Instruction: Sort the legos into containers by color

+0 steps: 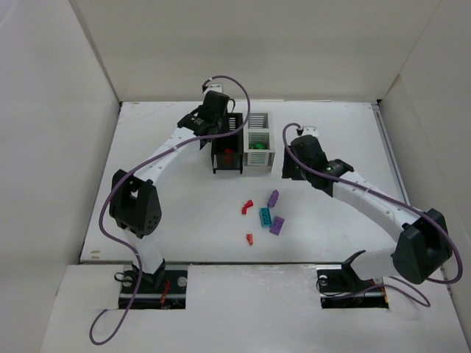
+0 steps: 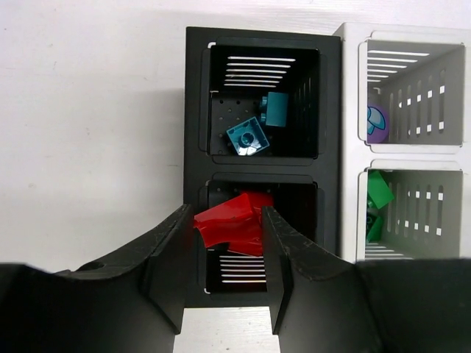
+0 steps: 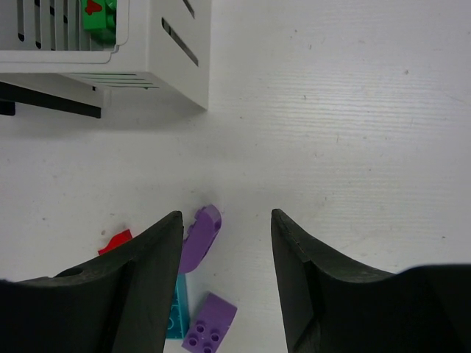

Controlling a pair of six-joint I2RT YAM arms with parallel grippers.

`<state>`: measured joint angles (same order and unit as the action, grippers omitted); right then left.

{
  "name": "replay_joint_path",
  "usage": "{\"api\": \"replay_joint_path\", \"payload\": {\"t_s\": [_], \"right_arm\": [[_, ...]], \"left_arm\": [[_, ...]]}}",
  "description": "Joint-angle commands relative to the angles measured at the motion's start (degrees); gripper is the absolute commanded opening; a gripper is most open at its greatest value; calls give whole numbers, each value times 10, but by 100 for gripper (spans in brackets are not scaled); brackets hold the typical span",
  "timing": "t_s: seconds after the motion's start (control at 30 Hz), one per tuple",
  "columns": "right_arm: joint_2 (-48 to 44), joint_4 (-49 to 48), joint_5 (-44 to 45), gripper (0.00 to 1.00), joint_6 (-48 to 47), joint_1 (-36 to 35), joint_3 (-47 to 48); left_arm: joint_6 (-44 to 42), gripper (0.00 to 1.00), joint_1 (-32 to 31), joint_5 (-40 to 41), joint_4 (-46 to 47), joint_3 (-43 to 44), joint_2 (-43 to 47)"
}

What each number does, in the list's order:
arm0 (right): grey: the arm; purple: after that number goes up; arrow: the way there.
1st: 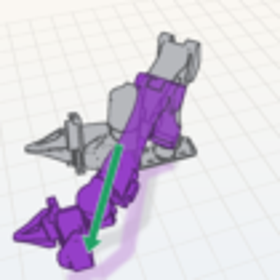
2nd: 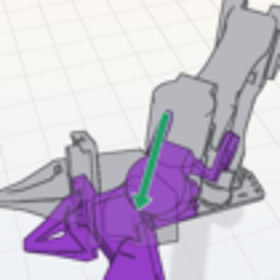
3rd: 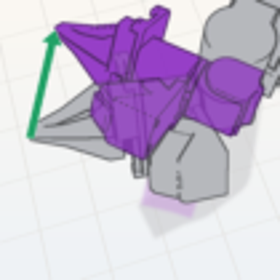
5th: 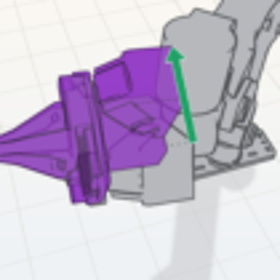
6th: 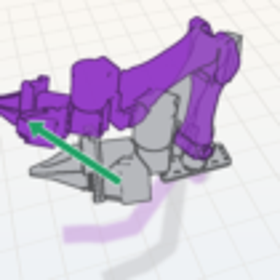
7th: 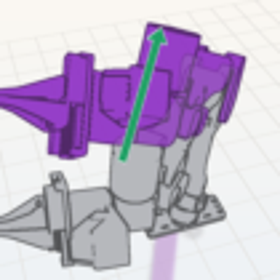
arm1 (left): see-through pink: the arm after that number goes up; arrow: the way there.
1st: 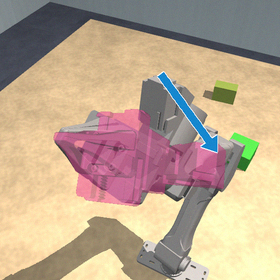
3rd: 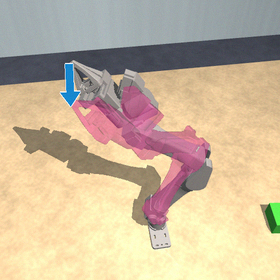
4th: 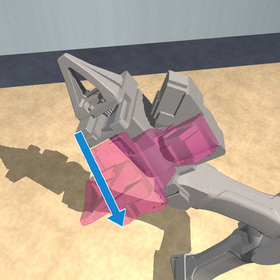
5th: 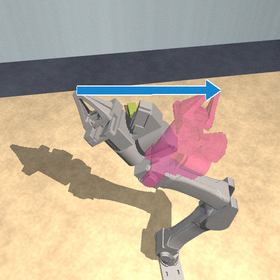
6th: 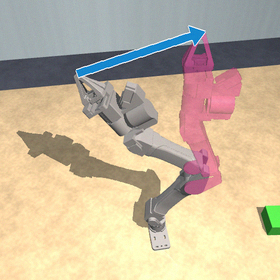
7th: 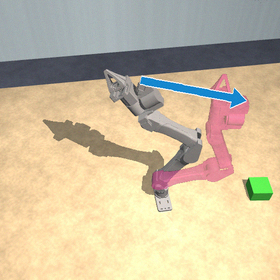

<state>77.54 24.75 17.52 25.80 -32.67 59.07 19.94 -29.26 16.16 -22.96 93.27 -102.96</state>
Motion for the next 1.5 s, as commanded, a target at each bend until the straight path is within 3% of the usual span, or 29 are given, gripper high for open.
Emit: {"api": "replay_joint_path", "payload": {"t_s": [0.0, 0.07, 0.2, 0.23, 0.33, 0.47, 0.5, 0.53, 0.63, 0.67, 1.0, 1.3, 1.47], "right_arm": [[5, -41, -10, 57, 8, 2, 7], [5, -41, -16, 57, 8, 2, 7], [5, -53, -27, 58, 3, 2, 1], [-1, -53, -28, 58, -2, 2, -4], [-7, -59, -43, 59, -7, 2, -10], [-7, -78, -71, 59, -21, -13, -15], [-2, -78, -81, 59, -28, -20, -15], [9, -78, -87, 59, -28, -37, -15], [45, -83, -98, 59, -18, -70, -1], [57, -83, -98, 59, -12, -92, 9], [169, -55, -43, 57, 107, -210, 68], [239, -1, 14, 56, 230, -224, 90], [250, 5, 26, 55, 237, -229, 96]], "left_arm": [[-8, 34, -5, -6, 8, -7, 20], [-8, 34, -5, -6, 8, -7, 14], [-8, 44, -11, -13, 8, -26, 19], [-8, 52, -11, -13, 13, -26, 19], [-8, 62, -16, -24, 13, -26, 24], [6, 63, -16, -11, 7, -26, 43], [6, 67, -16, -11, 7, -31, 62], [24, 80, -16, 1, 2, -38, 75], [48, 87, -16, 17, 2, -96, 143], [74, 99, -16, 17, 2, -134, 163], [195, 100, -22, 40, -61, -345, 382], [215, 100, -22, 41, -95, -387, 478], [210, 100, -22, 41, -105, -392, 491]]}}
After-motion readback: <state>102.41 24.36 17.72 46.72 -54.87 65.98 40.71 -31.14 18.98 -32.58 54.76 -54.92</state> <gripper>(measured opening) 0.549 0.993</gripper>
